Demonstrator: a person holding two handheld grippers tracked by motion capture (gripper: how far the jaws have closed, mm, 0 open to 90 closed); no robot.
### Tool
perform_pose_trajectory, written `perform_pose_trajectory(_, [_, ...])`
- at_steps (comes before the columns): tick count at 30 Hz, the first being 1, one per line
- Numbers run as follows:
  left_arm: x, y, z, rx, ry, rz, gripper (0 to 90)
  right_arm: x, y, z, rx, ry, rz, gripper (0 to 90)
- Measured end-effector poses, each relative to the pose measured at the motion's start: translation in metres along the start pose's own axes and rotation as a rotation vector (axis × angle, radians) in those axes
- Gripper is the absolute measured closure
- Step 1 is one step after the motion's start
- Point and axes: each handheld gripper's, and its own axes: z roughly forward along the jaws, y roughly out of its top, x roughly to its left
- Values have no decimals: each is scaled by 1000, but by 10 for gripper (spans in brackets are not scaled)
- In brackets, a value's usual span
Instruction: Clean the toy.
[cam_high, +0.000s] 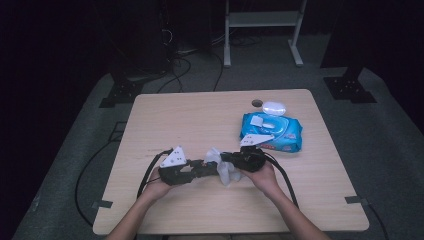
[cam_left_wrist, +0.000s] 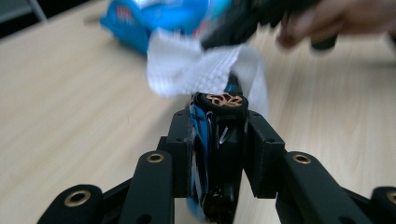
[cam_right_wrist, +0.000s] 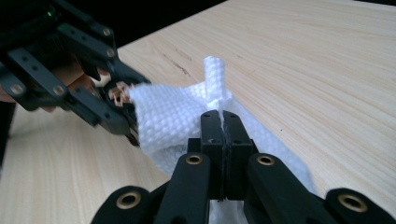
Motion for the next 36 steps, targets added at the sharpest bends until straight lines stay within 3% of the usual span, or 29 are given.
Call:
perform_pose_trajectory(4, [3,-13,11,53,-9,-21,670,1,-2,6,19,-16,-11,886])
perform_pose_trajectory(8, [4,-12,12,57,-19,-25,668,2,-1,9,22,-33,-28,887])
perform_pose_trajectory(15, [-1,2,29,171,4,53,541,12,1,11,9,-40,-52,887])
perform_pose_trajectory(18, [0,6,37,176,10,50,551,19,3,13,11,-11,-76,886])
perform_pose_trajectory(19, [0,7,37,178,20,62,610,20,3,13,25,-17,-96,887])
perform_pose_trajectory(22, [3,6,36,178,17,56,628,14,1,10,45,-62,-121,886])
perform_pose_trajectory(28, [5,5,32,166,5,57,638,-8,-3,-8,38,-142,-102,887])
perform_pose_trajectory(32, [5,3,26,170,1,61,644,-10,-4,-13,48,-176,-102,887])
perform_pose_trajectory(36, [6,3,23,181,-4,61,641,-8,-6,-12,34,-144,-86,886])
